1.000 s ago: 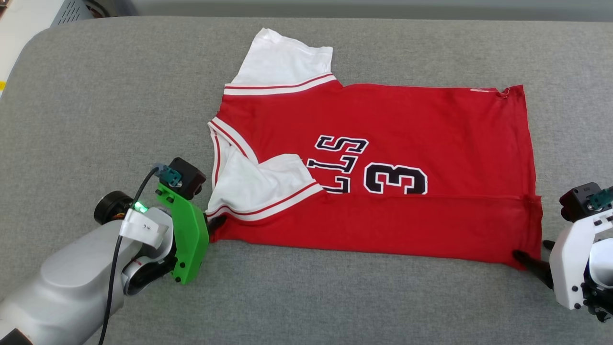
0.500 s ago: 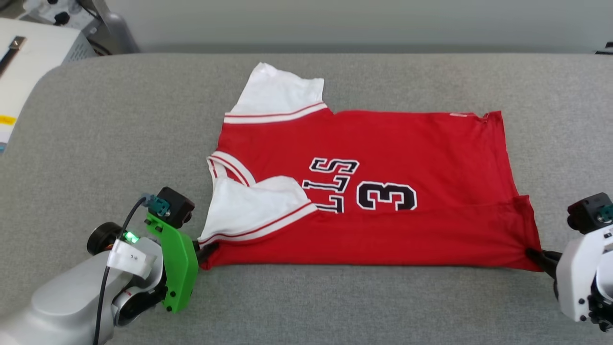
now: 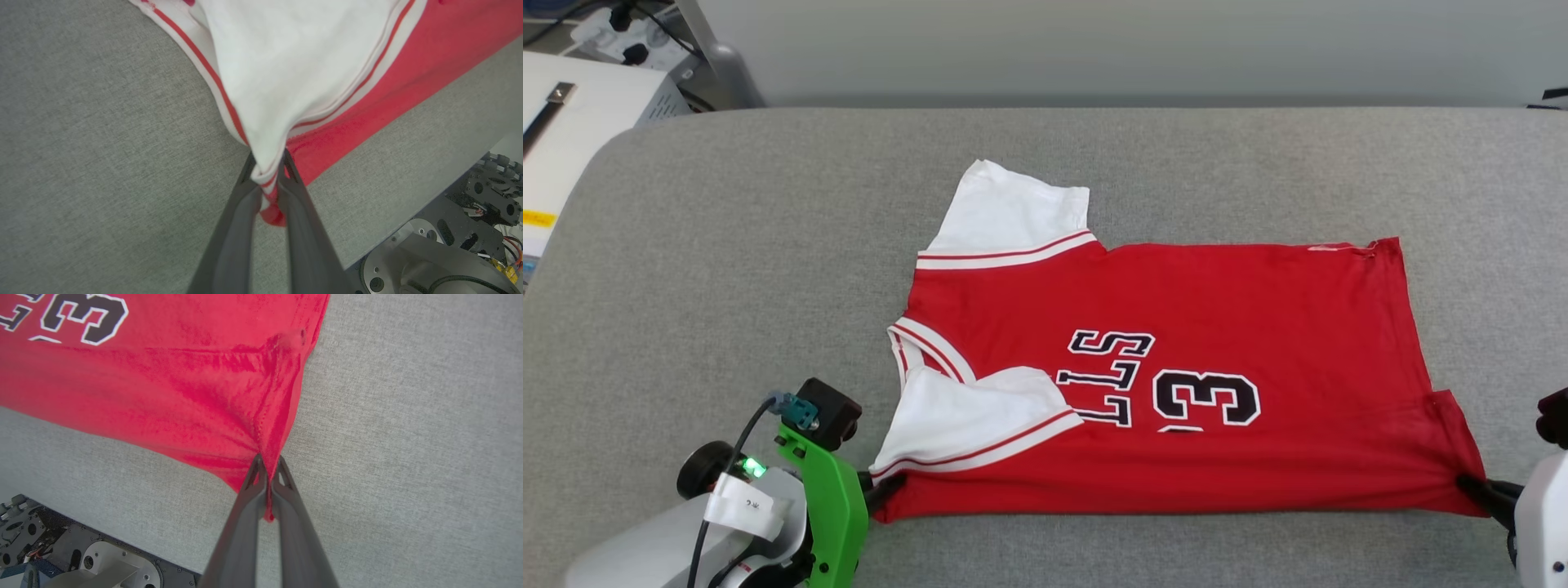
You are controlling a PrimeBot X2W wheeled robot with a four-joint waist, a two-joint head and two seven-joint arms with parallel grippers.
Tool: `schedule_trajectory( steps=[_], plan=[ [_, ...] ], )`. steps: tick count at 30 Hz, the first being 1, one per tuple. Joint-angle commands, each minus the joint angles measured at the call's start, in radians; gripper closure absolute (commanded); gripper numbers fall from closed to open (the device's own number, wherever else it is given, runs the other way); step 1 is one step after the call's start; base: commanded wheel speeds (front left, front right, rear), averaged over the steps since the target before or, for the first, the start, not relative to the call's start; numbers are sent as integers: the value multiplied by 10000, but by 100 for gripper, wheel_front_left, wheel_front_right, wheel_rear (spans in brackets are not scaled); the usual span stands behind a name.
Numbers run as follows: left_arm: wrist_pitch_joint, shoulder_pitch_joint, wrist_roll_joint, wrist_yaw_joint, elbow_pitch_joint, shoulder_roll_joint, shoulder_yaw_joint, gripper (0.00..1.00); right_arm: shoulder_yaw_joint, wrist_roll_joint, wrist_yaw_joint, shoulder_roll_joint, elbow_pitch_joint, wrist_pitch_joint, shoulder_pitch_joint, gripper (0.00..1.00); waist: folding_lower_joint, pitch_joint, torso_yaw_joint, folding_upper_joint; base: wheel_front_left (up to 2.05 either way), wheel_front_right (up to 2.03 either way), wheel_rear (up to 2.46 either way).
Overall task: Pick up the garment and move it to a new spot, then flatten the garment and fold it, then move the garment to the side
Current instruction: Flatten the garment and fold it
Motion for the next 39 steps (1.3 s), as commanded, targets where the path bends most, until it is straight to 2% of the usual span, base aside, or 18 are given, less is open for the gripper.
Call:
schedule_trajectory(
  steps=[1,9,10,11,12,16,21,27,33,36,39],
  plan=[
    [-82,187,-122,98,160,-53,-7,100,-16,-92,-9,113,158,87,19,100,0,274,-27,-1,0,0,0],
    [-167,398,-139,-70,1357,-707,-89,100,520,-498,-9,798,1510,-176,-481,100,0,618,-2,-1,0,0,0],
    [-215,414,-164,-100,1462,-762,-78,98,550,-512,-9,861,1633,-316,-511,93,0,585,20,-1,0,0,0],
    [-308,421,-141,-111,1572,-788,-62,51,570,-529,-9,933,1749,-530,-543,79,0,515,38,-1,0,0,0],
    [-410,406,-69,-92,1645,-791,-52,0,570,-558,-9,968,1814,-722,-560,0,0,454,63,-1,0,0,0],
    [-798,329,160,-26,1601,-595,57,0,201,-769,-9,1056,1814,-1787,-571,0,0,69,146,-1,0,0,0],
    [-1399,-68,494,331,978,21,503,0,-704,-1496,-9,1213,1179,-3161,-500,0,0,-291,124,-1,0,0,0],
    [-1787,-1135,915,646,375,609,1213,0,-2114,-2832,-9,2185,-69,-4522,-607,0,0,-275,-56,-1,0,0,0],
    [-2084,-2594,1077,538,658,186,1945,0,-2949,-4048,-9,3555,-1416,-5557,-796,0,0,361,-326,-1,0,0,0],
    [-1821,-3506,1109,167,1116,-215,2106,0,-2992,-4494,-9,4132,-2103,-5776,-918,0,0,882,-499,-1,0,0,0],
    [-1340,-4489,1127,-238,1676,-637,2182,0,-2731,-4629,-9,4347,-2627,-5781,-1033,0,0,1508,-698,-1,0,0,0]
  ],
)
